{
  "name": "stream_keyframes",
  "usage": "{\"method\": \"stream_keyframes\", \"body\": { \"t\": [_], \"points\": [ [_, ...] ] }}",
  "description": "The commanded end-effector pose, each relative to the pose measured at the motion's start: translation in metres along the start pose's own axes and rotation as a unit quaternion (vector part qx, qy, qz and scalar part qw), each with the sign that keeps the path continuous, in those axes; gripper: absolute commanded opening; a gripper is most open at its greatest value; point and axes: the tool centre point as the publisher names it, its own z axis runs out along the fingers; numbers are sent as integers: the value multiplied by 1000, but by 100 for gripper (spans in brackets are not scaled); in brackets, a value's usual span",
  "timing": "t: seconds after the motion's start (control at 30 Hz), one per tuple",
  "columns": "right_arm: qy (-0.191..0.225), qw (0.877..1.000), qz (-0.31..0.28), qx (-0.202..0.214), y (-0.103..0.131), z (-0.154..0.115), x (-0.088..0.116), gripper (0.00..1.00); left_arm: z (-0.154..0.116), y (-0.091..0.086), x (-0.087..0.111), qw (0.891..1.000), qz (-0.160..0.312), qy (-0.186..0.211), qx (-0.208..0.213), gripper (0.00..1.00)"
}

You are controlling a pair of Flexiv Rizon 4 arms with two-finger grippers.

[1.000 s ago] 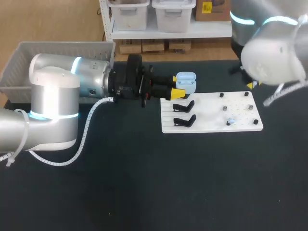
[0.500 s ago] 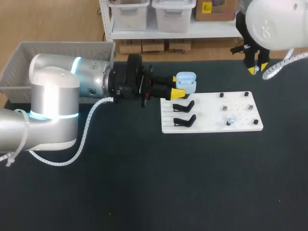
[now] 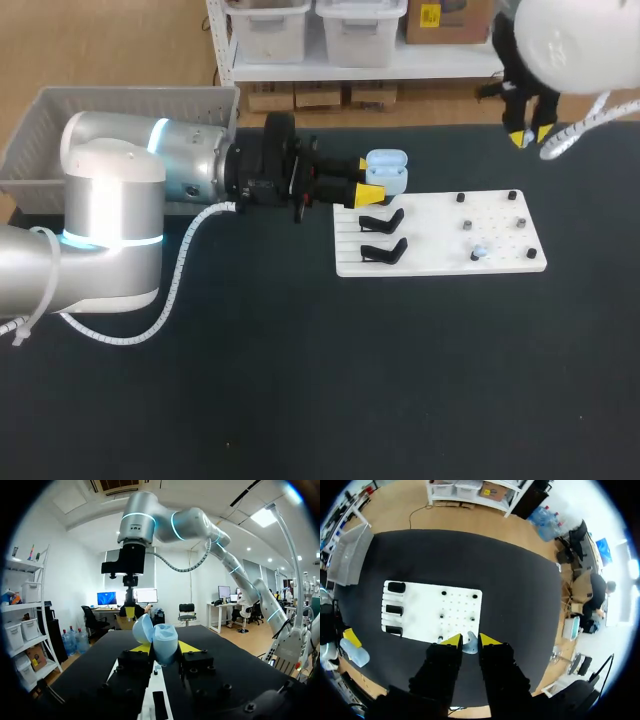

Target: Pick up each earbud case from the left stands, insert the matching earbuds, close the lid, and place the case in the box.

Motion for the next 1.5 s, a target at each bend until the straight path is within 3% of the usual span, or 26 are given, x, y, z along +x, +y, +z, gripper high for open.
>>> {"method": "stream_keyframes", "body": {
  "t": [0.03,0.27,0.53,1.37,1.5],
  "points": [
    [0,999,48,22,9,-24,18,0,0,-2,1,1000,2,-2,-3,0],
    [22,995,100,-10,40,-46,31,0,0,-2,1,1000,2,-2,-3,0],
    [9,993,113,9,76,-68,40,0,0,-2,1,1000,2,-2,-3,0],
    [9,993,113,9,76,-68,40,0,0,-2,1,1000,2,-2,-3,0],
    [-4,992,123,27,90,-81,49,0,0,-2,1,1000,2,-2,-3,0]
  ]
}}
